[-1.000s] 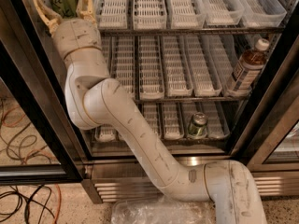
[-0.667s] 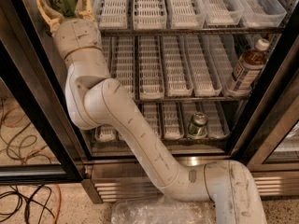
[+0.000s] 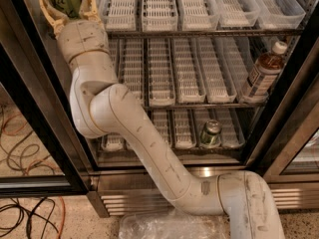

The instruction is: Pick green can from top shelf of fridge

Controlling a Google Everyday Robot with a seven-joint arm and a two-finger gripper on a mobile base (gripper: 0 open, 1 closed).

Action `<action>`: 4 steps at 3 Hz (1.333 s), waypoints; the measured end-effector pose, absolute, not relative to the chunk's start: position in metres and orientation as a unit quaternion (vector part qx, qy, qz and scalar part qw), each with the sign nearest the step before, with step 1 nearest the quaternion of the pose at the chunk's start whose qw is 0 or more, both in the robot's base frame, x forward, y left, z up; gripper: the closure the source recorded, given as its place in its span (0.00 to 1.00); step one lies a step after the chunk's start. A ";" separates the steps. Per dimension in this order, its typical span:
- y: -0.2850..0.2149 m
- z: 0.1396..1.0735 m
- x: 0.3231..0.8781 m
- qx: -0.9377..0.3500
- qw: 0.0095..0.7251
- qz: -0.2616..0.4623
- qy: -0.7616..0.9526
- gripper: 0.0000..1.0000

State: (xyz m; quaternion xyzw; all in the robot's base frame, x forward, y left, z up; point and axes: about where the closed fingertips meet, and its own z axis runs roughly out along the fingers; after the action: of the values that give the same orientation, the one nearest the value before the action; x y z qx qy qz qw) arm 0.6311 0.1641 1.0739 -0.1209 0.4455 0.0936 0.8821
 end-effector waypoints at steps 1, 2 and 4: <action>0.163 1.076 0.627 -0.121 0.882 0.094 0.445 1.00; 0.162 1.080 0.626 -0.119 0.885 0.093 0.441 1.00; 0.159 1.102 0.627 -0.117 0.901 0.087 0.408 1.00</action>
Offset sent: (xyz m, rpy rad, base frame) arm 0.0027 -0.0106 0.0375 0.0412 -0.0951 -0.0248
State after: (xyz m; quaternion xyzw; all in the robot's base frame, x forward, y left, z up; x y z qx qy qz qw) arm 0.6274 0.1588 1.1020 -0.1173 0.4083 0.0875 0.9011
